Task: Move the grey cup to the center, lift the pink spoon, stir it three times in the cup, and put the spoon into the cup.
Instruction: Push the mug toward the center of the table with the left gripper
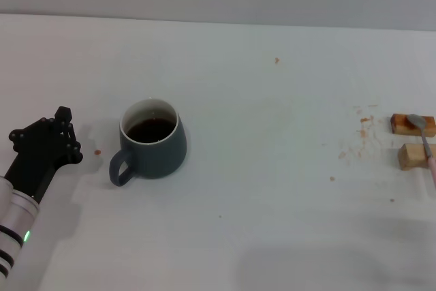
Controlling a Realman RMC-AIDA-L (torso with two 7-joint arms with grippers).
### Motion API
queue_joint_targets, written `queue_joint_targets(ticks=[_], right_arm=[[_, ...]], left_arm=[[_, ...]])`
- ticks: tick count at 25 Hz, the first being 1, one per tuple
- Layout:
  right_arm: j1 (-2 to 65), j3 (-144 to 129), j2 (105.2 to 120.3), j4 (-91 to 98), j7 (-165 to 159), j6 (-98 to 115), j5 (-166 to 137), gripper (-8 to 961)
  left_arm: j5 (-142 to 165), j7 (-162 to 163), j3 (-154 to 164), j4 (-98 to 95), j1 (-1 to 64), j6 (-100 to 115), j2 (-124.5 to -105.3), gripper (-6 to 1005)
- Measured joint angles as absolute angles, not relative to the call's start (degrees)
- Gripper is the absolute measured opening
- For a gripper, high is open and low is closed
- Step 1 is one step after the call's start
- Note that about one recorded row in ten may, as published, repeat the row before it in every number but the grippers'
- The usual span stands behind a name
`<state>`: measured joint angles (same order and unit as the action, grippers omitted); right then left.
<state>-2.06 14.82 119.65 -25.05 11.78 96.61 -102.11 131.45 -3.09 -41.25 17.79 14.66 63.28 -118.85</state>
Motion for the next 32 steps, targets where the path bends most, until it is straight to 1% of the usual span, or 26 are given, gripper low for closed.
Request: queue_joint_targets(ticks=[17, 32], right_arm=[[-1.60, 14.41, 119.61, -25.08, 11.77, 96.75, -101.95, 755], [-2.13, 14.42, 119.62, -25.23, 11.77, 97.39, -101.95, 754]], left_arm=[[131.66, -3.16, -41.22, 18.04, 14.72, 62.15, -118.90, -2], [131.65, -2.99, -36.17, 19.22, 16.51, 59.28, -119.13, -2]])
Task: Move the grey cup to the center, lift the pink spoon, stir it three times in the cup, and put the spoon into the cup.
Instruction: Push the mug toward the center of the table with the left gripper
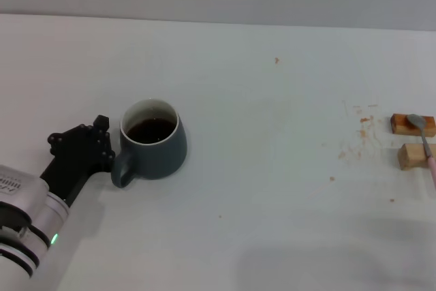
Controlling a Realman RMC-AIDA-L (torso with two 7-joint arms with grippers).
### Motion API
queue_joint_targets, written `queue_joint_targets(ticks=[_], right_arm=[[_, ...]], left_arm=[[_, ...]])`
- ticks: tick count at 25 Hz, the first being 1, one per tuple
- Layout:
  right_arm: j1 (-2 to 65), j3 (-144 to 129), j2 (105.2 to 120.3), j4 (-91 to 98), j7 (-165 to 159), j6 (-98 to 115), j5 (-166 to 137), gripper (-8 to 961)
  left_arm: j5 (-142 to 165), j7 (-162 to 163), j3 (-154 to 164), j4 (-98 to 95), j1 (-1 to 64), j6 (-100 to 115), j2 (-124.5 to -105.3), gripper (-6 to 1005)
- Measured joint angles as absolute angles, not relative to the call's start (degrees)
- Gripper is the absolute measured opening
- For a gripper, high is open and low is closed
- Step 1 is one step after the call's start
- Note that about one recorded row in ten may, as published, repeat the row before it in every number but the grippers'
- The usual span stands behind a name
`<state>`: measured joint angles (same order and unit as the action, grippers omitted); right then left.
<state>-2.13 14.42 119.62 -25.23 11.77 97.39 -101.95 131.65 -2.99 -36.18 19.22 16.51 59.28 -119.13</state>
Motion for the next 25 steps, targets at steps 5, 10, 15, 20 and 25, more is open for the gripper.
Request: queue_joint_targets(ticks=[5, 10, 15, 20, 25], right_arm=[[-2.10, 14.38, 119.62, -25.22, 11.77, 97.39, -101.95, 755], [-2.01, 14.33, 119.62, -25.23, 11.77, 97.39, -101.95, 755], [-2.07, 14.32, 119.62, -25.22, 11.78, 97.38, -101.95, 754], [-2.01, 14.32, 119.62, -25.22, 11.77, 97.38, -101.95, 754], [-2.04, 14.33, 119.62, -25.22, 11.78, 97.38, -101.95, 755]], left_arm=[[131.67, -2.77, -35.35, 19.87, 16.55, 59.20, -119.12, -2], [131.67, -2.59, -34.66, 20.29, 16.58, 59.14, -119.09, -2], [131.70, -2.59, -33.92, 21.06, 16.63, 59.12, -119.08, -2], [131.72, -2.59, -32.61, 21.54, 17.02, 58.93, -119.09, -2], [131.51, -2.57, -31.43, 22.08, 17.59, 57.99, -119.09, -2]])
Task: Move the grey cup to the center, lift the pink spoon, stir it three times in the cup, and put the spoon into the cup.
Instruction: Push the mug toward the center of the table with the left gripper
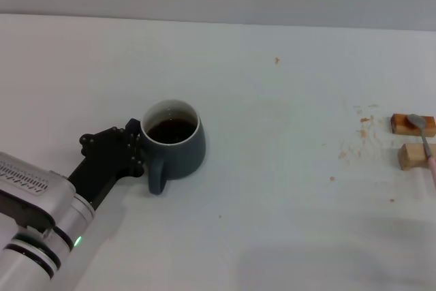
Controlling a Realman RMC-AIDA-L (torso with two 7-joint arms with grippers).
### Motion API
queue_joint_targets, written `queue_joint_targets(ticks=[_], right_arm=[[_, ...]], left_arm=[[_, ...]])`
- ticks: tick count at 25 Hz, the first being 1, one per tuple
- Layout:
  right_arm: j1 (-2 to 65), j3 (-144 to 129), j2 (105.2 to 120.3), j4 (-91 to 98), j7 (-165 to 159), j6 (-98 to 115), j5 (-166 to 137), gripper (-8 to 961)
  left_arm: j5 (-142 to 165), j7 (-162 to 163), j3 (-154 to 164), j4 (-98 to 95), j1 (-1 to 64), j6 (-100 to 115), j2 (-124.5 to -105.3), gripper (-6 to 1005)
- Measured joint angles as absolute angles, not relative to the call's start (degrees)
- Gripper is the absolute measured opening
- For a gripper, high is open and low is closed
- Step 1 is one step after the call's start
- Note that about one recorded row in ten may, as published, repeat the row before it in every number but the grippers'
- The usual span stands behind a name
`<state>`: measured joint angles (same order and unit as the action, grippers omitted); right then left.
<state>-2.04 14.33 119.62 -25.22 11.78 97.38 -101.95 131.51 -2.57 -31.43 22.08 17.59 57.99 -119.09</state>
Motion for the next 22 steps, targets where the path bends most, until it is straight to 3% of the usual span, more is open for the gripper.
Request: queue_joint_targets(ticks=[22], right_arm=[[-1.84, 14.33, 119.62, -25.22, 11.78, 97.38, -101.95, 755]], left_arm=[[131.31, -3.10, -30.25, 22.32, 19.12, 55.79, -118.96, -2]])
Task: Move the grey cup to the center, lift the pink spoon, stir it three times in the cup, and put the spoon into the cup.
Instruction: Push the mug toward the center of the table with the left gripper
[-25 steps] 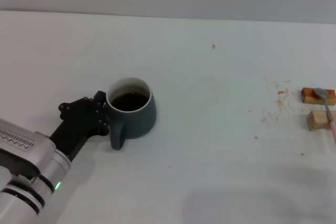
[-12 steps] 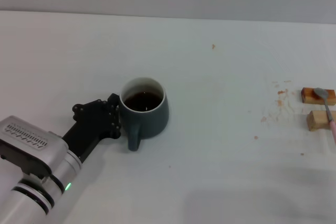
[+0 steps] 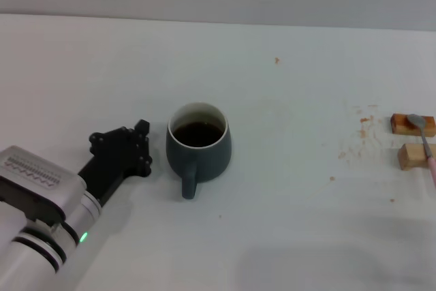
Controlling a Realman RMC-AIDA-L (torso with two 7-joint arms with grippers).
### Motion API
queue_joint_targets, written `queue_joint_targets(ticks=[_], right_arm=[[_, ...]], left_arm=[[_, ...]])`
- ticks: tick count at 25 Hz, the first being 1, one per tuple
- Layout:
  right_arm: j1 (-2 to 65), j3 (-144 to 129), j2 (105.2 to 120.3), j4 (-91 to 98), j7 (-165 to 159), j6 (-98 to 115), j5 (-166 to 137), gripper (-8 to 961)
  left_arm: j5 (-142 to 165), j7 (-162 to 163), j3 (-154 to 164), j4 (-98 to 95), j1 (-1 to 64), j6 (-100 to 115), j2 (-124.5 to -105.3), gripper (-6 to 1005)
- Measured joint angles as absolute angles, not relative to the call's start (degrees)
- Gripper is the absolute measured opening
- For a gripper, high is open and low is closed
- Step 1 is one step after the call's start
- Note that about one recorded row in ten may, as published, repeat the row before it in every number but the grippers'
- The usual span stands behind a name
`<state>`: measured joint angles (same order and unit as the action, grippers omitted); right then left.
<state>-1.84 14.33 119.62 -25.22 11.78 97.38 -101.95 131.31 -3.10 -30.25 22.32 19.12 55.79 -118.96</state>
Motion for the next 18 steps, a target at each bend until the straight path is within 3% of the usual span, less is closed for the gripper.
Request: queue_joint_targets(ticks=[18], right_arm=[[-1.84, 14.32, 119.62, -25.31, 11.78, 97.38, -101.95, 755]], left_arm=[[131.73, -2.73, -29.30, 23.68, 20.43, 55.84, -119.09, -2]])
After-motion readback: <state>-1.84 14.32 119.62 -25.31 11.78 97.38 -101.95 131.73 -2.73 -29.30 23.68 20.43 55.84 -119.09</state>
